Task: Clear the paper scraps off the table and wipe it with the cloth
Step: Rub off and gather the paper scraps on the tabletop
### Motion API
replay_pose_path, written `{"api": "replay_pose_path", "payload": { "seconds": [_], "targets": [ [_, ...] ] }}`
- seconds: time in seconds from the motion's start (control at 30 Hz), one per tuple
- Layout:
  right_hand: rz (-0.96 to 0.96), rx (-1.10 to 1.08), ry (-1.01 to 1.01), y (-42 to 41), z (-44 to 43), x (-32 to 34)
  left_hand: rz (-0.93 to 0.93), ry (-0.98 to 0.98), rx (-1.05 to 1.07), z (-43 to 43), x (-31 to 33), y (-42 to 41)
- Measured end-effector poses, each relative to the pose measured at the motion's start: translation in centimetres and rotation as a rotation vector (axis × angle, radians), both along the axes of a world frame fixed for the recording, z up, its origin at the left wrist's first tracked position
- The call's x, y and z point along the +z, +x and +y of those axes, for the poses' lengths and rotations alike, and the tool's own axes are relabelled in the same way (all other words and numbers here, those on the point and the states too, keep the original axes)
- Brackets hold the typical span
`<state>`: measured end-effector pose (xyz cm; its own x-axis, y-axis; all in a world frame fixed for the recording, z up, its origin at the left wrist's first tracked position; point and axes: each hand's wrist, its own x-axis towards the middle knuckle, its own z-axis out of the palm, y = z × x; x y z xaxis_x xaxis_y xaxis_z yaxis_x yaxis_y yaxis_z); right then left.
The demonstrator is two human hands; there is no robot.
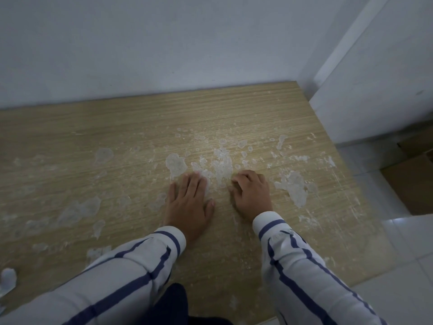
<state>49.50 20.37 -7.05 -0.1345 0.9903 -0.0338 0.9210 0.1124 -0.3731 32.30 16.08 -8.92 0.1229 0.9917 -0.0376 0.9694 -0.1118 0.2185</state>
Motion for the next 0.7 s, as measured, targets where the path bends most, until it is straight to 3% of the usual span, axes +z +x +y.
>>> {"api": "replay_pose_path", "payload": {
  "seconds": [0.23,0.43,0.5,0.6,0.7],
  "targets": [
    [-0.184,-0.054,0.040,-1.9,0.3,0.3,0.008,-0.018,0.007,0.0,-0.2,0.0],
    [-0.110,-0.169,-0.031,-2.1,0.9,-0.3,0.006,-0.016,0.003,0.1,-0.3,0.0],
    [-0.015,-0.260,-0.045,-2.0,1.2,-0.2,0.006,-0.022,0.001,0.1,-0.4,0.0],
    [0.332,-0.442,-0.080,-2.1,1.5,0.7,0.003,-0.032,0.002,0.0,-0.4,-0.1],
    [0.519,-0.440,-0.133,-2.6,0.9,1.8,-0.029,-0.049,-0.011,0.1,0.1,-0.2]
  ]
}}
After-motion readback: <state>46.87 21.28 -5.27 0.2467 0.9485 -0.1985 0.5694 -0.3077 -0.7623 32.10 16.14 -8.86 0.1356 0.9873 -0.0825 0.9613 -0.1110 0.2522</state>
